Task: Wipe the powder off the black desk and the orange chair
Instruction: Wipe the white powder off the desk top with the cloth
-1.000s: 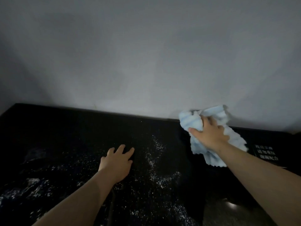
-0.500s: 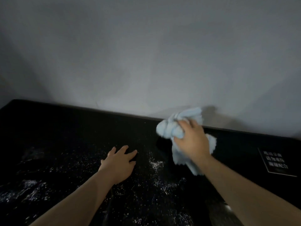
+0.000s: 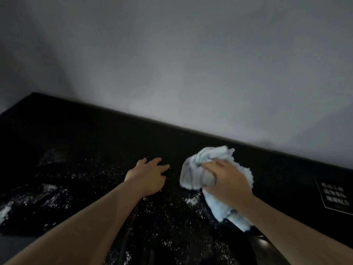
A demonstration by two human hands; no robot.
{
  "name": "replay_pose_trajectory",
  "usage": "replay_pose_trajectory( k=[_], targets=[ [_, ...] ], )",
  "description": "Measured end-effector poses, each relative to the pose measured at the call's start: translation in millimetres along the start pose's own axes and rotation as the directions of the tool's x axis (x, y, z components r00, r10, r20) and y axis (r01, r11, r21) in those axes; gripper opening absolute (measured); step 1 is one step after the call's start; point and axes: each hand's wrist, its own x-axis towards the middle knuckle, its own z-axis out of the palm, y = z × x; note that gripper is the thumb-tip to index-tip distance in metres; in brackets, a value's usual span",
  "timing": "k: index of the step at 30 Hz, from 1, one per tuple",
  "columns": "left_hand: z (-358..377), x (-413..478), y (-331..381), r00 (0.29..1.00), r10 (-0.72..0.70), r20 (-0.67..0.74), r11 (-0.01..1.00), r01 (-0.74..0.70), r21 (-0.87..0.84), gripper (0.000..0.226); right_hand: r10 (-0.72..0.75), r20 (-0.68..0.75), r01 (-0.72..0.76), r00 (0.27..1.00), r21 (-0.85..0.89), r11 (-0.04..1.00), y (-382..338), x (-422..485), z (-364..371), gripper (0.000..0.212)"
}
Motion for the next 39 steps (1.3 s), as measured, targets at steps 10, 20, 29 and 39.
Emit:
replay_pose_trajectory(
  k=[10, 20, 29, 39],
  targets=[
    [-4.3, -3.4, -7.3, 0.999, 0.019, -0.032, 0.997, -0.016, 0.074, 0.052, 0.450, -0.175, -0.483, 0.876, -0.330, 0.811, -16.9, 121.8, 21.3, 0.060],
    [-1.2, -4.3, -7.7, 0.998, 0.027, -0.048, 0.999, -0.025, 0.040, 0.054, 0.148, -0.056, -0.157, 0.987, -0.431, 0.888, -14.8, 54.2, 23.4, 0.048],
    [-0.8, -4.3, -10.3, 0.999, 0.041, -0.011, 0.998, -0.040, 0.041, 0.051, 0.331, -0.226, -0.364, 0.916, -0.126, 0.923, 12.6, 55.7, -9.4, 0.070],
    [4.7, -2.5, -11.0, 0.998, 0.070, -0.003, 0.993, -0.069, 0.099, 0.054, 0.093, -0.090, -0.119, 0.992, -0.348, 0.930, 15.1, 23.0, 20.4, 0.049]
  ],
)
